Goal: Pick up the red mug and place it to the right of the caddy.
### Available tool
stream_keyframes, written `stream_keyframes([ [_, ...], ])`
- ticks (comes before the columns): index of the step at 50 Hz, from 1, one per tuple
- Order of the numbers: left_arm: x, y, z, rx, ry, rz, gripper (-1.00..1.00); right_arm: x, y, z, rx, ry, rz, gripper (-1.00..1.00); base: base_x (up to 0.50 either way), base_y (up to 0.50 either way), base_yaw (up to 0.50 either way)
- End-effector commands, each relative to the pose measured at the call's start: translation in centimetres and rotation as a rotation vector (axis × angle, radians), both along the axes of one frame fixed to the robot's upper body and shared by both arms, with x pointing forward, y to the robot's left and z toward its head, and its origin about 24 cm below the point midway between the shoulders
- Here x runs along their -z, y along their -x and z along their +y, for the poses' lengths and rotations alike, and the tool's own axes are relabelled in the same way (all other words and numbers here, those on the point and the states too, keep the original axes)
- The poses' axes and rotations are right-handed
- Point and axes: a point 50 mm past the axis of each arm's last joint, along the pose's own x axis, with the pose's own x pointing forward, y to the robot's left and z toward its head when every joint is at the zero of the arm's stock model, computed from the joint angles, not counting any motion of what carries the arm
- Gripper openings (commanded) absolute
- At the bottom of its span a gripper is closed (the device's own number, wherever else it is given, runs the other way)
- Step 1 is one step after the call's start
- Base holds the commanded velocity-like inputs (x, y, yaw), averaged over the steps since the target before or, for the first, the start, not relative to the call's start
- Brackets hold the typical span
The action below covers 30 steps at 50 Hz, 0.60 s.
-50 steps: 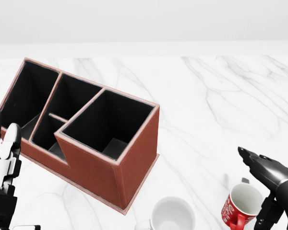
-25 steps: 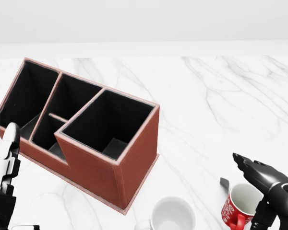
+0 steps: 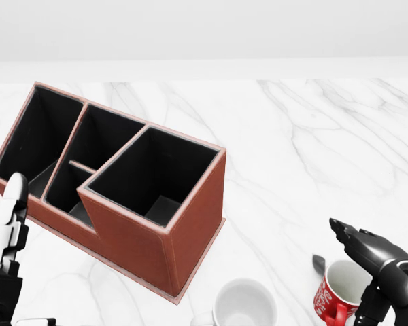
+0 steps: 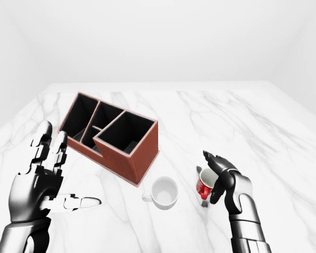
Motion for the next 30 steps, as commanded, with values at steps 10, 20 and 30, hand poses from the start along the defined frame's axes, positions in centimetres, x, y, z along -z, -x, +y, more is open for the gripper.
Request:
stream_keyframes([
  [10,-0.2,0.0,0.0,0.0,-0.003,-0.01,1.0,0.2,0.1,-0.1,0.001,-0.004,0.003,-1.0,0.0,0.0,0.0],
  [20,-0.1,-0.1,-0.1,0.002,-0.003,-0.004,1.0,0.0,0.2,-0.3,0.008,-0.006,-0.002,-1.0,0.0,0.0,0.0],
  [30,0.0,-0.2,-0.2,0.004,-0.004,-0.002,1.0,-0.8,0.1,-0.6,0.008,-0.005,-0.011,-1.0,0.0,0.0,0.0],
])
